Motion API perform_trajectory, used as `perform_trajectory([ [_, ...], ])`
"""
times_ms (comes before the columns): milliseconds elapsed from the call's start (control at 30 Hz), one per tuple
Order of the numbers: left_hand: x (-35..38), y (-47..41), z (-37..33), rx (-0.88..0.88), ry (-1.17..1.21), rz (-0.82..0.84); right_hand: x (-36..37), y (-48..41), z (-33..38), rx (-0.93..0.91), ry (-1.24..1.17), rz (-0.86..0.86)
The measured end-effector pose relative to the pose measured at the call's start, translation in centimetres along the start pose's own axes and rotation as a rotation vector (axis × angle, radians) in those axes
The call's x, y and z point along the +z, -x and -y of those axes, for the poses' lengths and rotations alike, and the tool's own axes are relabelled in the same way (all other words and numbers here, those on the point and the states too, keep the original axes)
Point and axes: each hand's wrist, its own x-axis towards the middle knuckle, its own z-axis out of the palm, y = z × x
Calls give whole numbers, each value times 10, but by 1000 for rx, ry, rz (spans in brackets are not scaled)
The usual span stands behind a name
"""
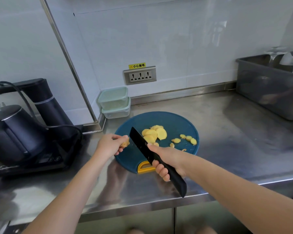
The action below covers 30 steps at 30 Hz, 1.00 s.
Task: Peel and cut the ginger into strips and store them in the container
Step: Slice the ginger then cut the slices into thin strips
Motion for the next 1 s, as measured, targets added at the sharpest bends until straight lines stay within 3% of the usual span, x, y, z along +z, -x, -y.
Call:
perform_trajectory([
  [300,43,13,-16,173,-188,63,-26,8,9,-45,-44,-197],
  [467,53,19,-20,210,-437,20,-30,11,8,-47,-24,-218],
  [633,43,15,-17,214,-752,-132,-20,9,4,-37,47,-183],
  [700,31,13,-15,257,-686,-69,-16,9,4,-24,73,-166],
  [867,14,21,-8,395,-597,294,-9,9,3,-8,126,-151],
  [1000,12,18,-6,474,-568,259,-7,9,3,1,145,-163],
])
